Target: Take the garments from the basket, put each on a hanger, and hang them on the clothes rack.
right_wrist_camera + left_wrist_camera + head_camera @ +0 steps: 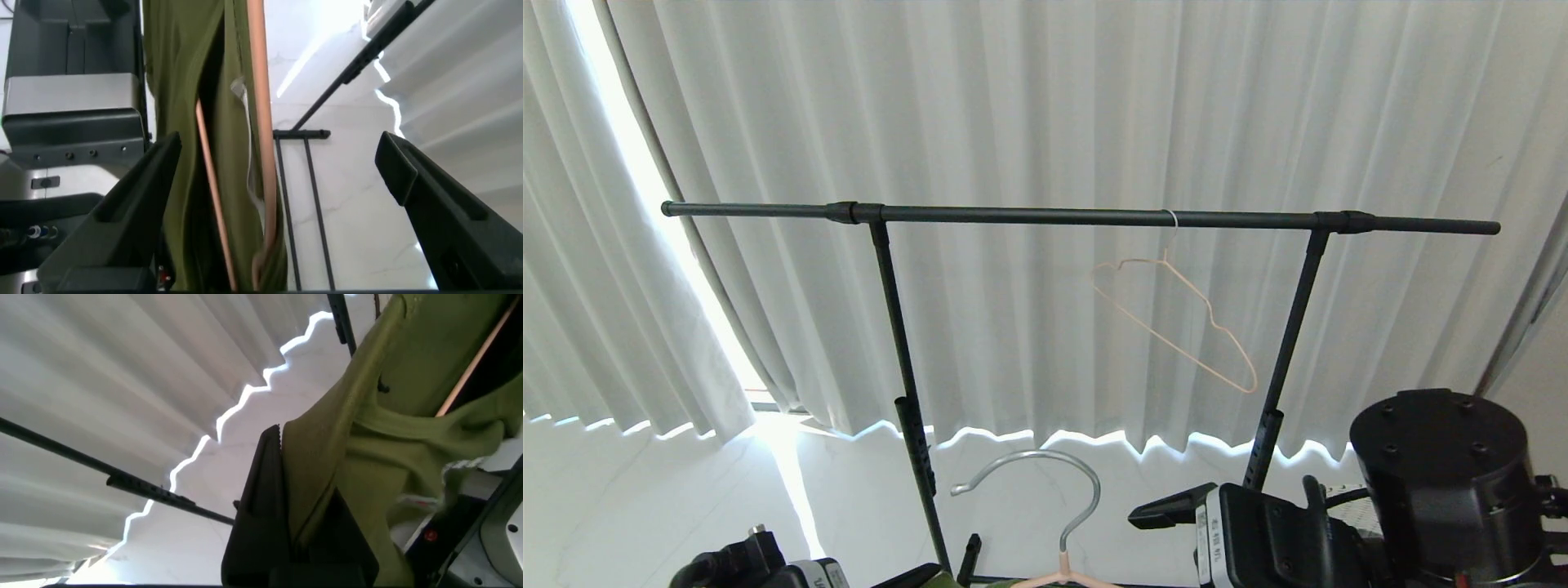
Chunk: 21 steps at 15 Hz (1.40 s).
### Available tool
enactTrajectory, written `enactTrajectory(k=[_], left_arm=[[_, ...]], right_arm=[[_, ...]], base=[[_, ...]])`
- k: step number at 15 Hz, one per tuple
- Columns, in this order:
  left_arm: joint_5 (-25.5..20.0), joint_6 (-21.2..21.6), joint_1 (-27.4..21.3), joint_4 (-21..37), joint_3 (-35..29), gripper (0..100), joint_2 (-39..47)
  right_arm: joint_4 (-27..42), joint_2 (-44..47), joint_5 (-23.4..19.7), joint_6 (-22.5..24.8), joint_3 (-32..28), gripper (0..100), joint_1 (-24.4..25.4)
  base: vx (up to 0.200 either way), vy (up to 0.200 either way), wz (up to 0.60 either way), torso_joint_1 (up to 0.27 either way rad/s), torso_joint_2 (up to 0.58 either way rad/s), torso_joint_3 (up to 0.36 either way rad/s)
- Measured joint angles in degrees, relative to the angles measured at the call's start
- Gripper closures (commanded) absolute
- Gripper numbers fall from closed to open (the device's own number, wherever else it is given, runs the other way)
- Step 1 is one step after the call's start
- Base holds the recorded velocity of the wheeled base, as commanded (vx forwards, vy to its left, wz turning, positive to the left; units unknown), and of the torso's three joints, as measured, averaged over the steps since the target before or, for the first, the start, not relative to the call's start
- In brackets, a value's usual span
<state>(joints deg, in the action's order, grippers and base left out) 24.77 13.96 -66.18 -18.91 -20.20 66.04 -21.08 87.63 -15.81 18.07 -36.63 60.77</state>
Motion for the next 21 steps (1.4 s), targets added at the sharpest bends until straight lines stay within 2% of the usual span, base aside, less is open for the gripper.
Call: enactTrajectory(k=[5, 6, 14, 15, 21], left_arm=[[-0.01, 0.0, -0.1, -0.66, 0.05, 100, -0.11], [-0.01, 0.02, -0.1, -0.68, 0.05, 100, -0.16], [-0.06, 0.44, -0.1, -0.77, -0.24, 100, -0.35], [-0.06, 1.19, -0.1, -0.79, -0.17, 0, -0.35], [0.1, 1.61, 0.06, -0.82, 0.28, 0, -0.44]], right_arm=[[0.17, 2.06, 0.02, -1.67, -0.85, 0, 0.26], [0.17, 2.19, 0.02, -1.73, -0.85, 100, 0.26], [0.01, 2.47, 0.33, -1.71, -0.55, 100, -0.02], [0.0, 2.43, 0.4, -1.51, -0.55, 100, -0.05], [0.2, 0.3, 0.71, -1.13, -0.55, 100, -0.18]], base=[[0.0, 0.0, 0.0, 0.0, 0.0, 0.0], [0.0, 0.0, 0.0, 0.0, 0.0, 0.0], [0.0, 0.0, 0.0, 0.0, 0.0, 0.0], [0.0, 0.0, 0.0, 0.0, 0.0, 0.0], [0.0, 0.0, 0.0, 0.0, 0.0, 0.0]])
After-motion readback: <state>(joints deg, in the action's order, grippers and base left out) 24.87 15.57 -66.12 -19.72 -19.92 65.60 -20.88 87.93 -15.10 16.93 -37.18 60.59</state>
